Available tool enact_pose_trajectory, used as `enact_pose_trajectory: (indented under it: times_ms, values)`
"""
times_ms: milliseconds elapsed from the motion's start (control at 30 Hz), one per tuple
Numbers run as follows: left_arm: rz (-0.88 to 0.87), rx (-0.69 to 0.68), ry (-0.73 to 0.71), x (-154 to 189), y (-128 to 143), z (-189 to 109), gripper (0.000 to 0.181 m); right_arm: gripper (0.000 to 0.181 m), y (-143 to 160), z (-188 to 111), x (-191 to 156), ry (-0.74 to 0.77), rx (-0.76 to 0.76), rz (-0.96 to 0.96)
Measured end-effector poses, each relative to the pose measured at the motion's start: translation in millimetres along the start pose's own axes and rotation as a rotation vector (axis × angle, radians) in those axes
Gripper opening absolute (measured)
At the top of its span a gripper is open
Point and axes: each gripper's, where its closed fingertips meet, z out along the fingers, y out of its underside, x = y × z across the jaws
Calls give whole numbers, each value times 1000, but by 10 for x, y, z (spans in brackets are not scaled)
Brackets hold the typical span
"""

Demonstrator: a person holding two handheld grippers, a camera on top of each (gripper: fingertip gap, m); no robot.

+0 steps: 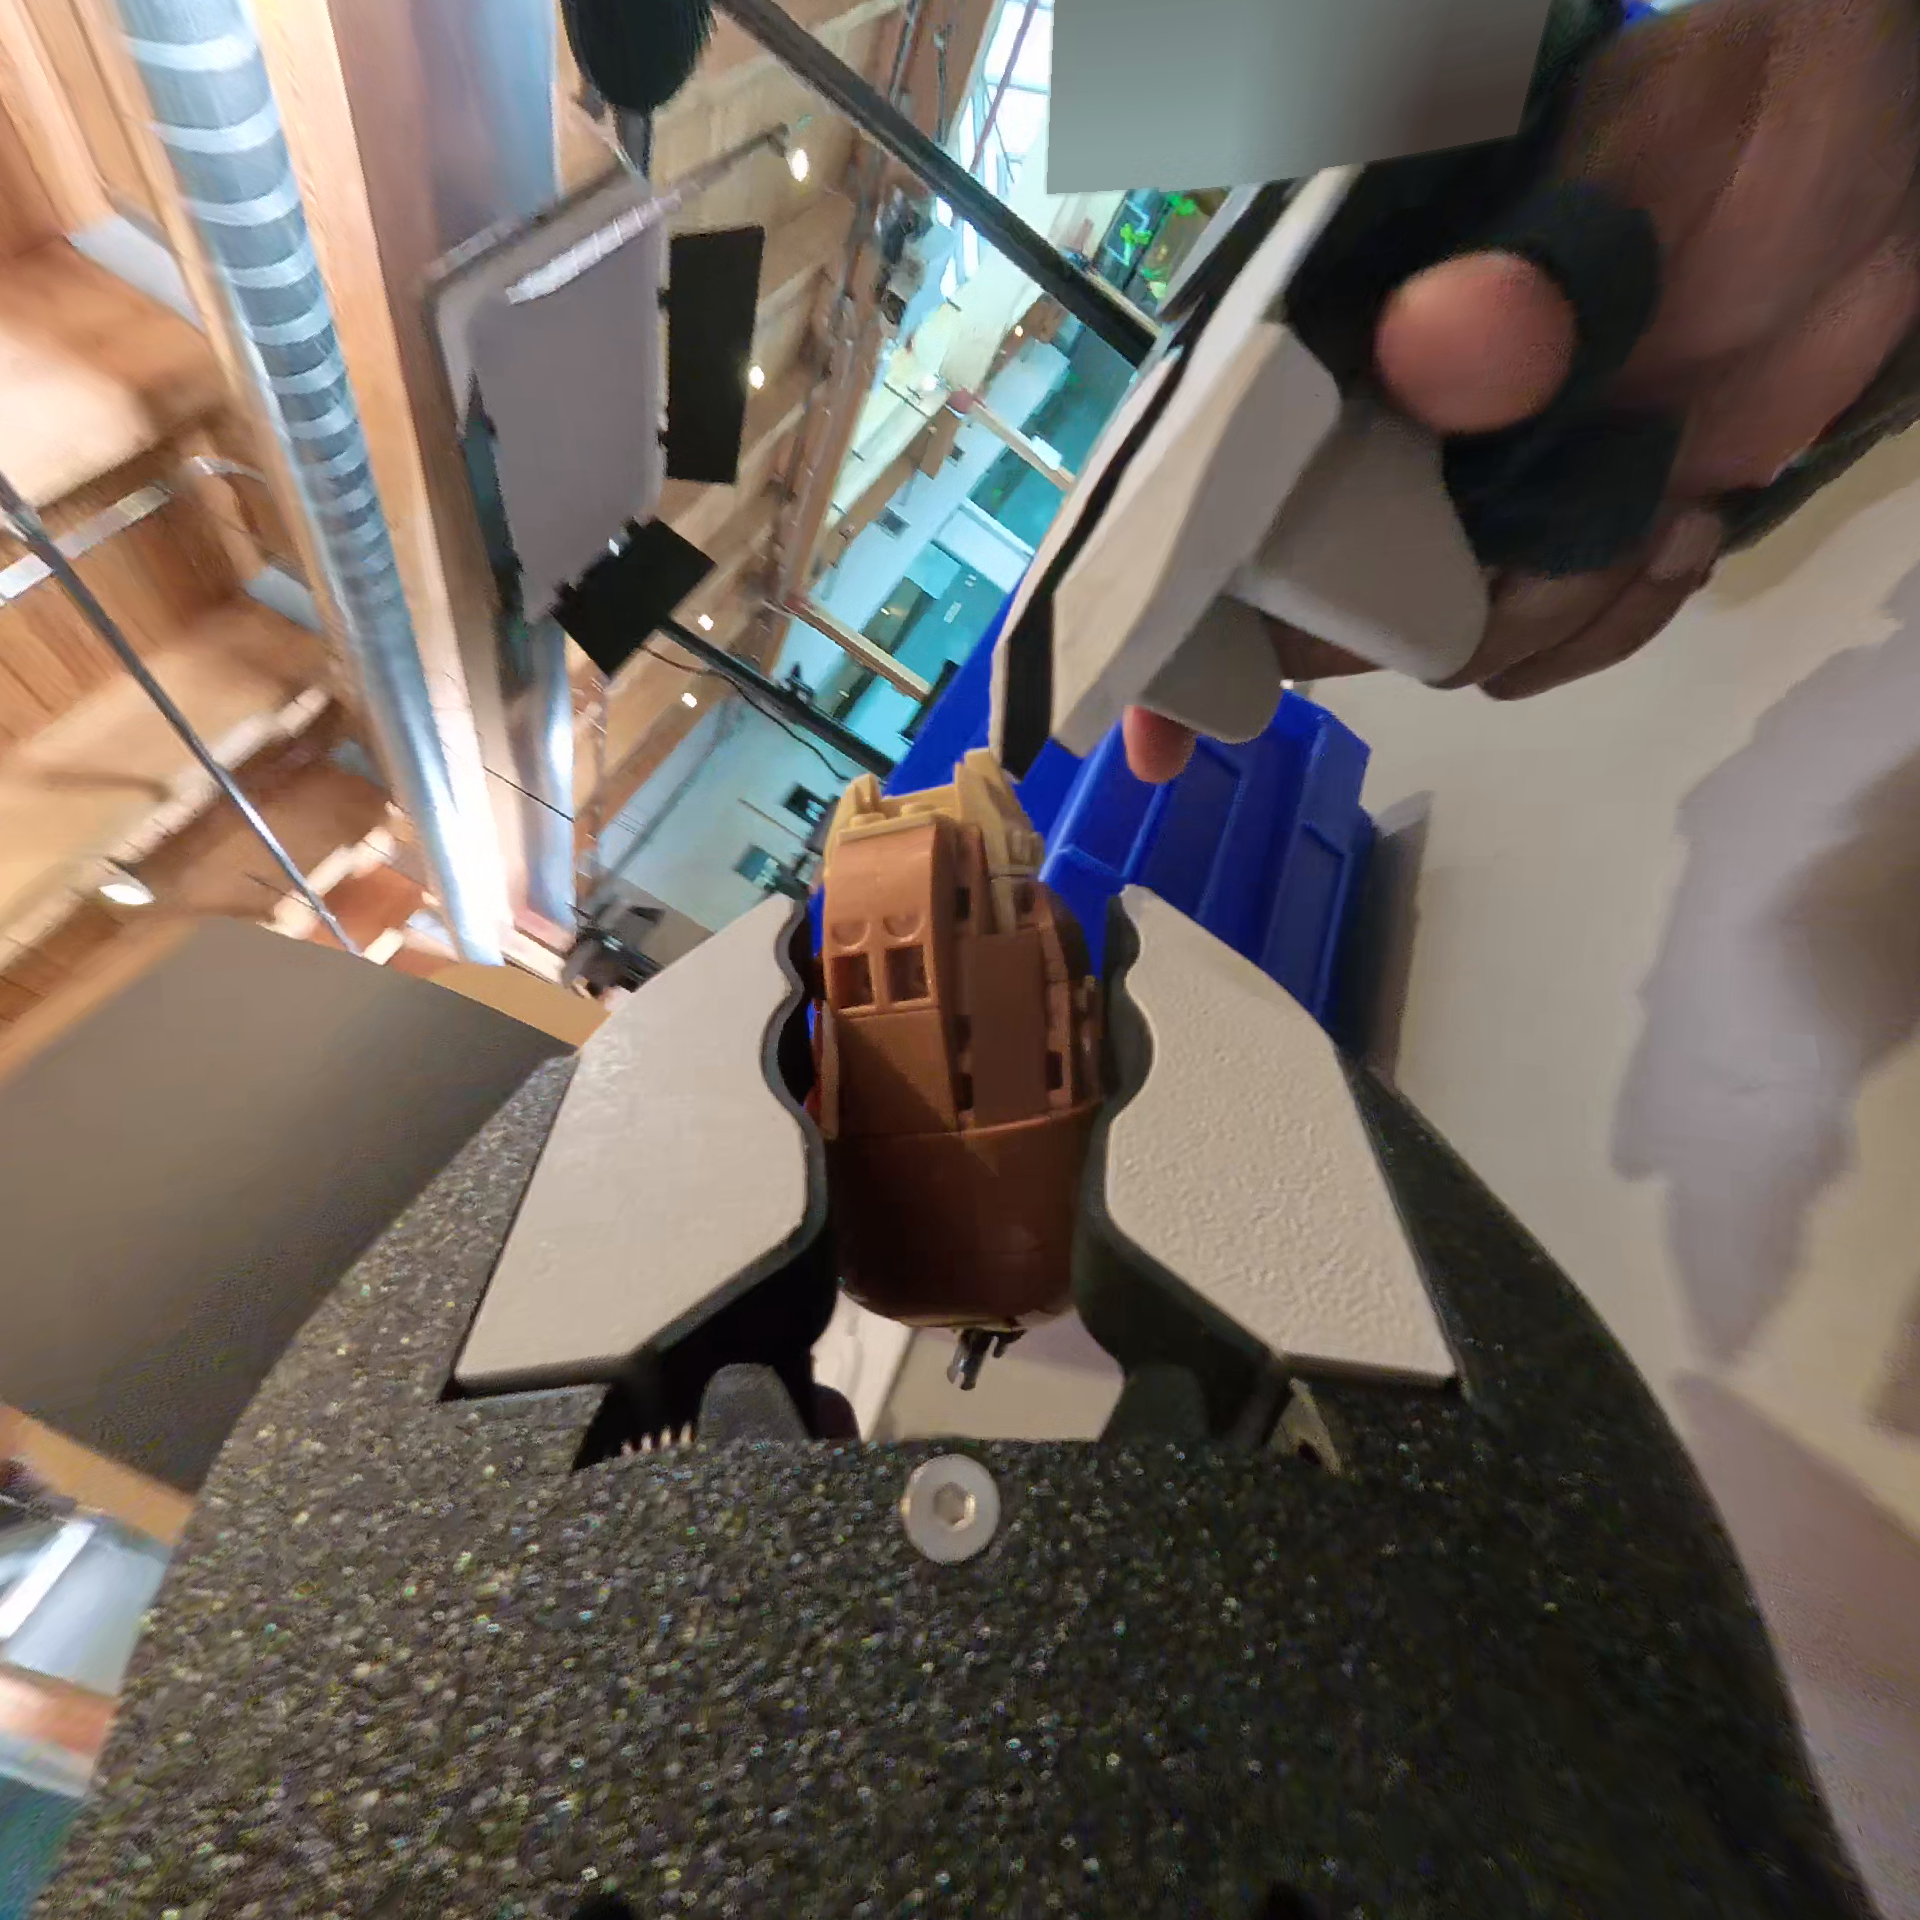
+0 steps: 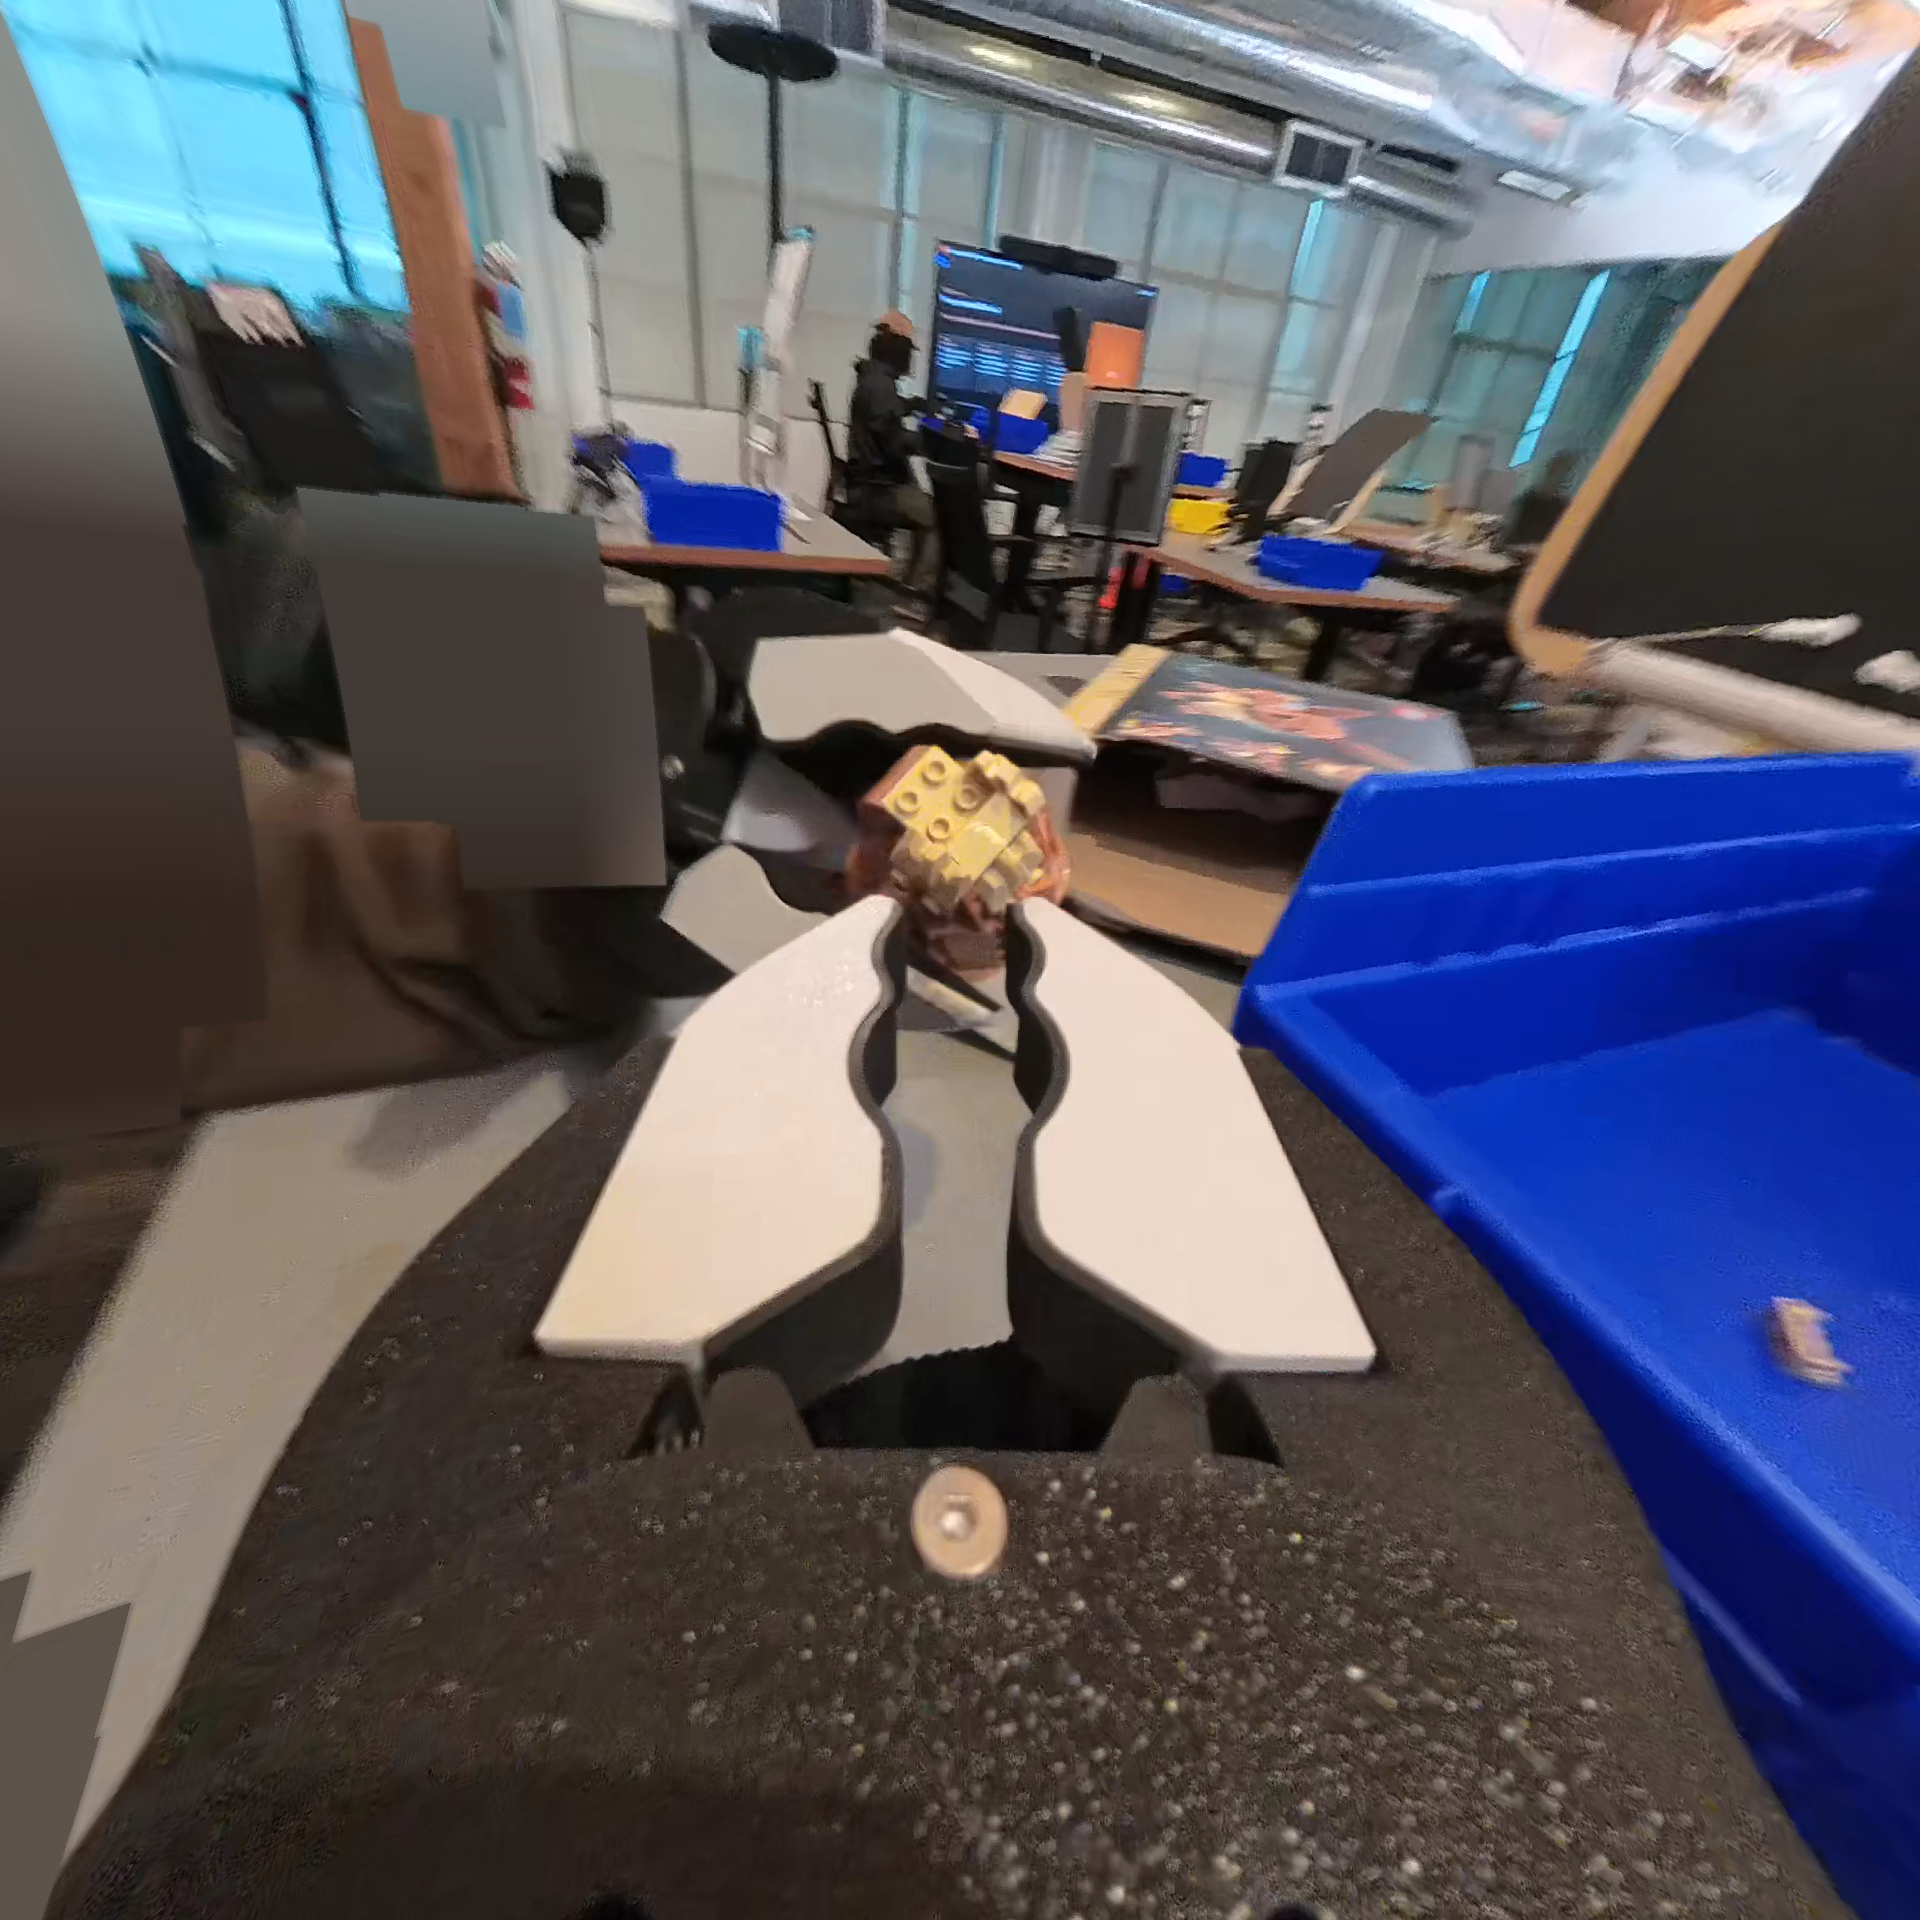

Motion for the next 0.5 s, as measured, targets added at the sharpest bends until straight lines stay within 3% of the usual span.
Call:
enact_pose_trajectory:
  times_ms: [200,500]
  values:
    - [-321,-91,197,196,149,79,53,19,118,27,71,143,-83,-326]
    - [-628,-112,341,329,173,102,53,21,177,23,161,167,-108,-309]
